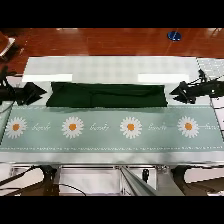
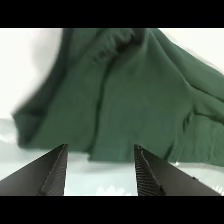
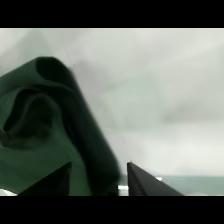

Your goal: Fold the shirts.

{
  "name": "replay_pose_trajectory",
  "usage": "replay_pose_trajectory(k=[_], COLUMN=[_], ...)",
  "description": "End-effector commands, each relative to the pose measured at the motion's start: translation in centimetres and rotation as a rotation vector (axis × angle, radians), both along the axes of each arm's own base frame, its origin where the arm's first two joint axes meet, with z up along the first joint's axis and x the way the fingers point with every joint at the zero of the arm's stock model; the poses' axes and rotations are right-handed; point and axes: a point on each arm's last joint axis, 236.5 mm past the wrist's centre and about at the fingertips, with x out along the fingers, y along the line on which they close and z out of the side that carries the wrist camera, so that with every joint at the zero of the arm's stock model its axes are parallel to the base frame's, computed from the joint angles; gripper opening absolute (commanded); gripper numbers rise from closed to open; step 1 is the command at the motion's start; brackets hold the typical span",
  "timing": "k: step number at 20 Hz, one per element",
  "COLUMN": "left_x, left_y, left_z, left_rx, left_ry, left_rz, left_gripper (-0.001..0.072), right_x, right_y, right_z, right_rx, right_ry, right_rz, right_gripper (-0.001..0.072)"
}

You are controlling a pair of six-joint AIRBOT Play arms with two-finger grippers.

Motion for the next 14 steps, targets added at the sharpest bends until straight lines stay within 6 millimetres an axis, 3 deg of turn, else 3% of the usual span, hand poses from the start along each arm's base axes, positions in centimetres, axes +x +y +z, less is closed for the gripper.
replay_pose_trajectory(k=[1,4,8,9,10,11,12,14], left_x=[-1.9,-1.4,-1.2,-1.2,-1.1,-1.1,-1.2,-1.3], left_y=[-1.9,-4.7,-9.6,-10.7,-11.6,-12.4,-13.4,-15.6], left_z=[-0.7,0.0,0.8,0.7,0.7,0.6,0.7,1.4], left_rx=[0.004,-0.039,-0.031,-0.031,-0.027,-0.023,-0.03,-0.066], left_ry=[-0.05,-0.073,-0.151,-0.151,-0.155,-0.161,-0.163,-0.189], left_rz=[0.038,-0.009,-0.195,-0.223,-0.244,-0.261,-0.279,-0.315], left_gripper=[0.0507,0.0507,0.0507,0.0506,0.0501,0.0362,0.0032,0.0019], right_x=[1.5,1.7,1.4,1.4,1.4,1.4,1.3,0.4], right_y=[2.3,3.7,7.1,8.0,8.8,9.5,9.8,8.6], right_z=[-1.2,-2.4,-2.6,-2.5,-2.1,-1.2,0.2,3.1], right_rx=[0.026,0.061,0.092,0.092,0.1,0.117,0.122,0.072], right_ry=[-0.037,-0.014,-0.011,-0.016,-0.029,-0.054,-0.083,-0.128], right_rz=[-0.004,-0.003,0.072,0.098,0.128,0.167,0.204,0.25], right_gripper=[0.0415,0.0415,0.0392,0.0261,0.0036,0.002,0.002,0.002])
